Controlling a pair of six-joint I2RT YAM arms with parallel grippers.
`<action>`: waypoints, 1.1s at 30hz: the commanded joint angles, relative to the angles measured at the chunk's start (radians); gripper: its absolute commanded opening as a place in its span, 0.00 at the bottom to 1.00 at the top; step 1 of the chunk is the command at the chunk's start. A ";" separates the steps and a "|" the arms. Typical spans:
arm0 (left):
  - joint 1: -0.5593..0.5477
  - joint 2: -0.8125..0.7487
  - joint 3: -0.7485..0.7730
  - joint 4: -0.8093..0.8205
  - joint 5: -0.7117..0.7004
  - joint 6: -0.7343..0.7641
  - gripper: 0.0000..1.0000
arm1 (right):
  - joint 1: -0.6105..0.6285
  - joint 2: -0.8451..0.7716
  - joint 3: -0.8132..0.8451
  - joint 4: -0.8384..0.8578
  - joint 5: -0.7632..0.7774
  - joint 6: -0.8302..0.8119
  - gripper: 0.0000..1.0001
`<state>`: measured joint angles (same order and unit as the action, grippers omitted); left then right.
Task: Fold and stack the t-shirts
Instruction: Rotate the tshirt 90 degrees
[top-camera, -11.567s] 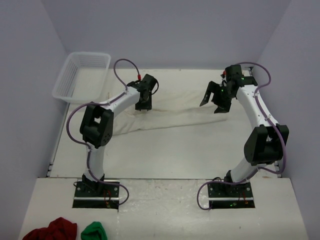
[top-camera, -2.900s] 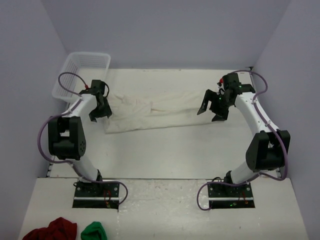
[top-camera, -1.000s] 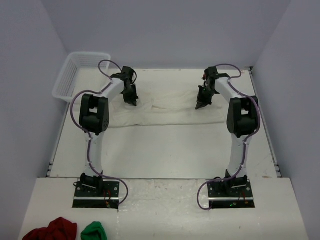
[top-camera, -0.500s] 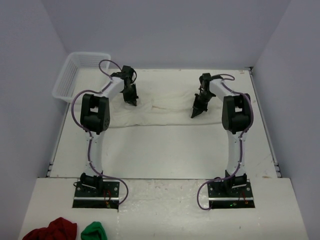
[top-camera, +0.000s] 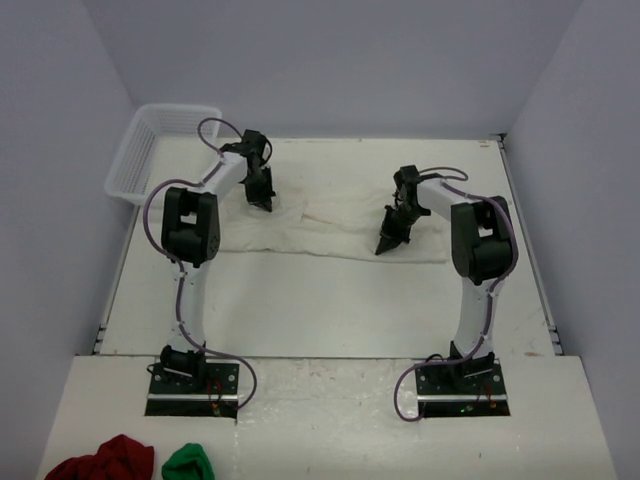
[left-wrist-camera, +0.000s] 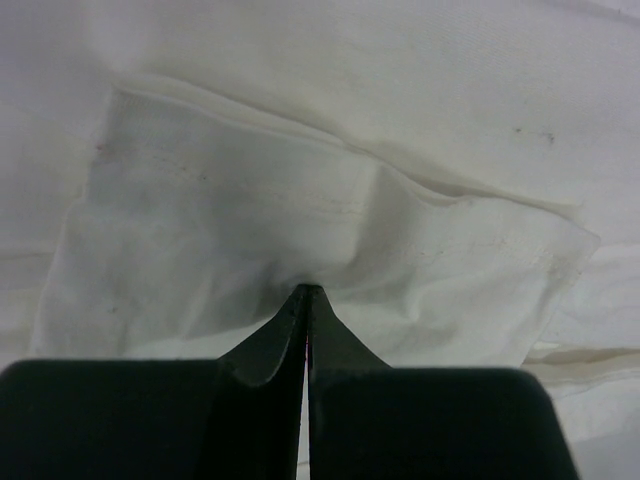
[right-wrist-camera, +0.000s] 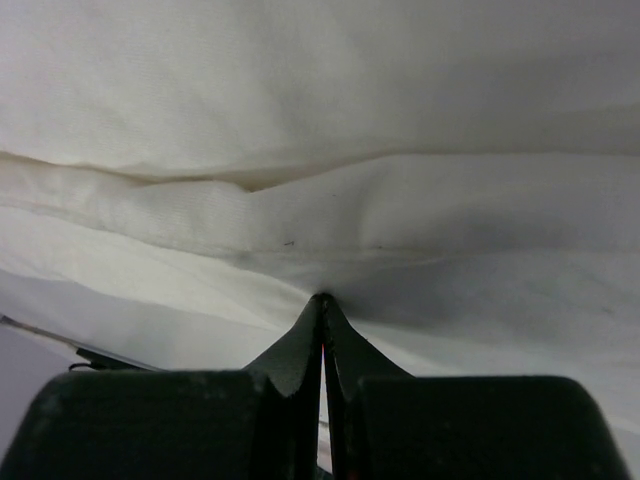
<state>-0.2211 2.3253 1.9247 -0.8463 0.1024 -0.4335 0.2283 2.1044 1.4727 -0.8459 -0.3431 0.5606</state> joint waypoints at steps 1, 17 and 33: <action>0.026 0.066 0.075 -0.042 -0.017 0.053 0.01 | 0.025 -0.040 -0.109 0.057 0.024 0.024 0.00; 0.022 0.229 0.238 -0.068 0.065 0.124 0.04 | 0.192 -0.130 -0.433 0.244 0.033 0.104 0.00; -0.015 0.266 0.260 -0.045 0.195 0.179 0.07 | 0.661 -0.021 -0.387 0.352 -0.028 0.280 0.00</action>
<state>-0.2066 2.4954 2.1952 -0.9215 0.2764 -0.3088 0.7792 1.9678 1.1221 -0.4583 -0.5404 0.8181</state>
